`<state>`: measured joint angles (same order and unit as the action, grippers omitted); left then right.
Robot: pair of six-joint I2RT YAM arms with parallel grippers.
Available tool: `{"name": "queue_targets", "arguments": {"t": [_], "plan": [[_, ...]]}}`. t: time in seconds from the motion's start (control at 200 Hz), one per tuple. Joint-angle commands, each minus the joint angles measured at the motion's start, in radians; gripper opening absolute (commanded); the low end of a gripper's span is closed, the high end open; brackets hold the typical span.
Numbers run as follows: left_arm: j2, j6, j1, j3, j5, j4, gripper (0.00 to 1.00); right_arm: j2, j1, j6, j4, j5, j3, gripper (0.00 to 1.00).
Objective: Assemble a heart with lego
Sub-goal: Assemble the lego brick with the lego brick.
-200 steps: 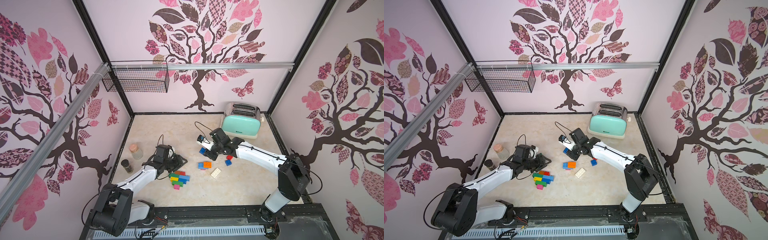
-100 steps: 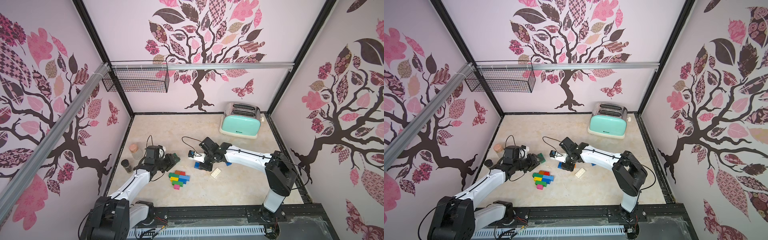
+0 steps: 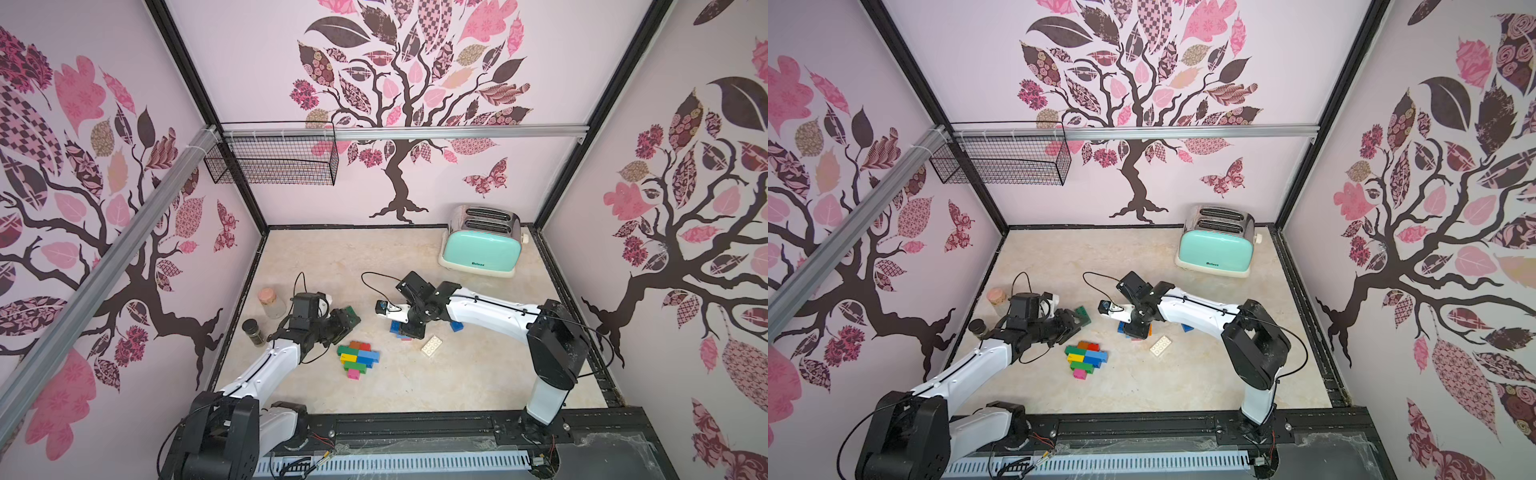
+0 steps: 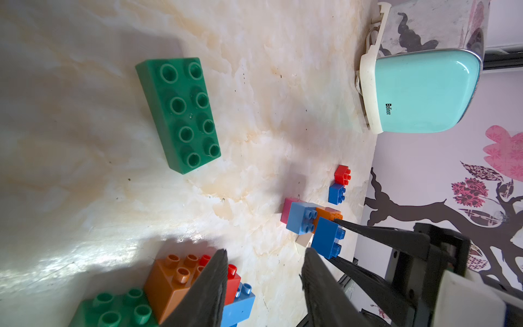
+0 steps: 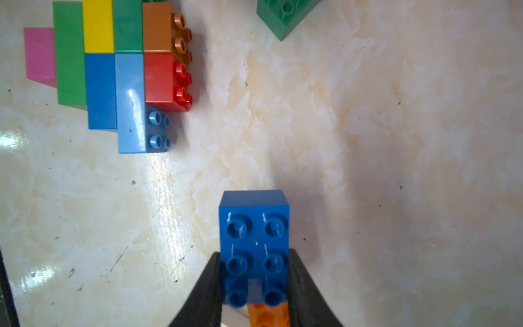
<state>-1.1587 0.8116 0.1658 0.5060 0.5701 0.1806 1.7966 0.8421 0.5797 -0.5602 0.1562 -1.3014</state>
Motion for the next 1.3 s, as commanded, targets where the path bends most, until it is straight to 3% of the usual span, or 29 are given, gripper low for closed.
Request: {"name": "queue_targets", "arguments": {"t": [0.0, 0.355, 0.875, 1.296], "plan": [[-0.002, -0.004, -0.005, -0.002, 0.013, -0.014, 0.46, 0.031, 0.005, 0.049, -0.054, -0.004, -0.036, 0.27], [0.009, 0.005, -0.005, -0.006, 0.019, -0.016, 0.46, 0.071, 0.005, 0.078, -0.101, -0.032, -0.074, 0.27], [0.012, 0.008, -0.006, -0.016, 0.017, -0.023, 0.46, 0.053, 0.003, 0.052, -0.119, 0.022, -0.112, 0.26], [0.008, 0.008, -0.006, -0.021, 0.016, -0.026, 0.46, 0.073, 0.002, 0.047, -0.110, -0.042, -0.105, 0.25]]}}
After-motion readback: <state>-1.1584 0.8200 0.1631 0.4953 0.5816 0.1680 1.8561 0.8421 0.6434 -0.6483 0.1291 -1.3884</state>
